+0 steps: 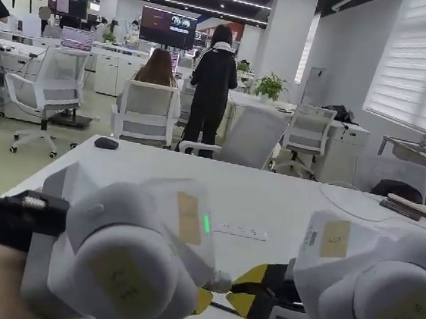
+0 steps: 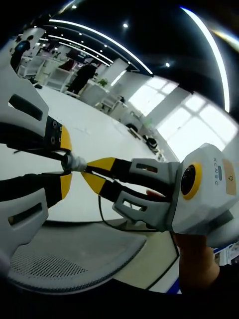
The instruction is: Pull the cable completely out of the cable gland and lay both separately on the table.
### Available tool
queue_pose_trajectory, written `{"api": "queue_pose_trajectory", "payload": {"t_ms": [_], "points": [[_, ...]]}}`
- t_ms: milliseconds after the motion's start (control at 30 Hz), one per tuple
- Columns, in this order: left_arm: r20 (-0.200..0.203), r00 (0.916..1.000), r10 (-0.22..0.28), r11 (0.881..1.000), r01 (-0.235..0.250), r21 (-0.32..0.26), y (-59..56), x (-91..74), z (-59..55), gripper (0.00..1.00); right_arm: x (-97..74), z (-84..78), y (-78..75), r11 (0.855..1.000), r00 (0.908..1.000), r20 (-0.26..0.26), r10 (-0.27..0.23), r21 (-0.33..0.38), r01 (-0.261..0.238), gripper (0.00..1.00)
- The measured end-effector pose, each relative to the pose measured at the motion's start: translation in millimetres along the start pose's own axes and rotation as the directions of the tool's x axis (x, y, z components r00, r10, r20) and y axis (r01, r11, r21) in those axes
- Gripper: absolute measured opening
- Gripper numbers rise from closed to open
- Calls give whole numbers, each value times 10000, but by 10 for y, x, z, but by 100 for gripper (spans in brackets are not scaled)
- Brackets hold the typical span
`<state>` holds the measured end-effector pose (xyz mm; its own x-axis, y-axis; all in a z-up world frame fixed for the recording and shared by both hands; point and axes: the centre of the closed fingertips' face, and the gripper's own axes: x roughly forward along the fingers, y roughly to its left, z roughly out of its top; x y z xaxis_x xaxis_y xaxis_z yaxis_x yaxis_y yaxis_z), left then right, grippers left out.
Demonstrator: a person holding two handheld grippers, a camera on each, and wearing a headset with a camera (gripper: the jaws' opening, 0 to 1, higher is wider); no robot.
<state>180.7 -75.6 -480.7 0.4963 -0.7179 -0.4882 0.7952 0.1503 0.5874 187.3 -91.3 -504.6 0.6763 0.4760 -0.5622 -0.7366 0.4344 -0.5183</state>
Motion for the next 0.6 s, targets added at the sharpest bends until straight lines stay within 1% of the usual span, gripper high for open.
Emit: {"api": "queue_pose_trajectory", "payload": {"t_ms": [167,233,367,533,567,600], "points": [[6,9999,117,9997,-117,-197,48,-47,-33,16,-17,-82,-40,9999,9999,-149,-49,86,51,3],[71,9999,156,9994,-154,-295,68,-68,-34,16,-24,-113,-56,9999,9998,-194,-78,144,80,3],[83,9998,168,9993,-165,-339,79,-79,-46,16,-5,-197,-61,9995,9991,-414,-52,308,65,3],[86,9998,192,9991,-189,-376,81,-74,-46,16,21,-224,-40,9991,9987,-510,78,413,-57,4],[58,9998,215,9992,-212,-346,83,-70,-50,16,33,-231,-33,9993,9982,-586,114,375,-92,6],[-16,9998,197,9993,-198,-309,80,-65,-64,16,50,-221,-38,9992,9982,-583,109,381,-87,11]]}}
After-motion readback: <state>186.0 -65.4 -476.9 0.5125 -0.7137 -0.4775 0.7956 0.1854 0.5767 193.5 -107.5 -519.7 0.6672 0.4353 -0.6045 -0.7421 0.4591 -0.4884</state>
